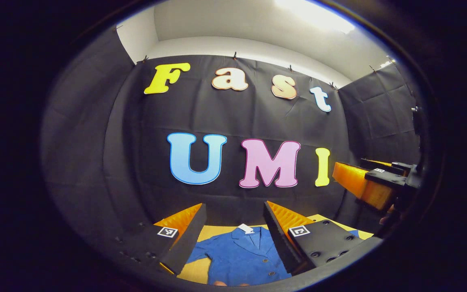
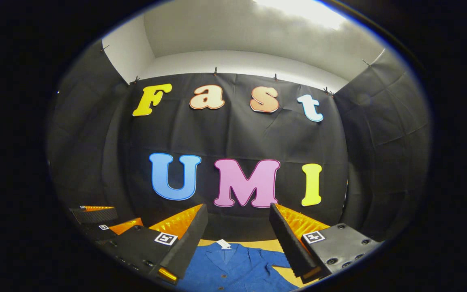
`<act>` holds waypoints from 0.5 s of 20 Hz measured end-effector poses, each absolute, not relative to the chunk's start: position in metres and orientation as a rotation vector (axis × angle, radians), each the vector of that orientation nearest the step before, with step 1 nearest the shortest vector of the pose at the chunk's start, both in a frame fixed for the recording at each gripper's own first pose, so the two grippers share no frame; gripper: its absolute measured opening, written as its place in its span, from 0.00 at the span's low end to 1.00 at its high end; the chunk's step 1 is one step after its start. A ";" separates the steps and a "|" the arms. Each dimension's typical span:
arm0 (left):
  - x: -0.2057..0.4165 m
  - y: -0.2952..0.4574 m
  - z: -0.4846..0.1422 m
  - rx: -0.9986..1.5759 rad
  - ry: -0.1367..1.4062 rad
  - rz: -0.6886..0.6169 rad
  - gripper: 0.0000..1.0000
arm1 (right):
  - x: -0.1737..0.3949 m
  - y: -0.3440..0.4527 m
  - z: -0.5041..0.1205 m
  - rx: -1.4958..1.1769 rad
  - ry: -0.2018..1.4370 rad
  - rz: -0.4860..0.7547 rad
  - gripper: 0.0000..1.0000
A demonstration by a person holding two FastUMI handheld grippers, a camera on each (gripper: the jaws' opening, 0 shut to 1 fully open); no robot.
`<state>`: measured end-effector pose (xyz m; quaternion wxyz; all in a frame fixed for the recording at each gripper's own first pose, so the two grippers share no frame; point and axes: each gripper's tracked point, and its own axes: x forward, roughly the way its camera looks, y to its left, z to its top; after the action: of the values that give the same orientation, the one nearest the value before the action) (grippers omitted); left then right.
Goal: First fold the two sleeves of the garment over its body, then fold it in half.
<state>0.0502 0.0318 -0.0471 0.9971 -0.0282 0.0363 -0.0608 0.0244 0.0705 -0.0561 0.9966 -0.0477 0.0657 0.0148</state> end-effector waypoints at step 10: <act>0.063 0.025 -0.061 -0.095 0.108 -0.117 0.82 | 0.086 0.034 -0.098 -0.083 0.228 -0.035 0.97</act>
<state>0.0627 0.0248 -0.0613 0.9957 -0.0474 0.0537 -0.0583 0.0865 0.0339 -0.0975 0.9925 -0.0413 0.1140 -0.0174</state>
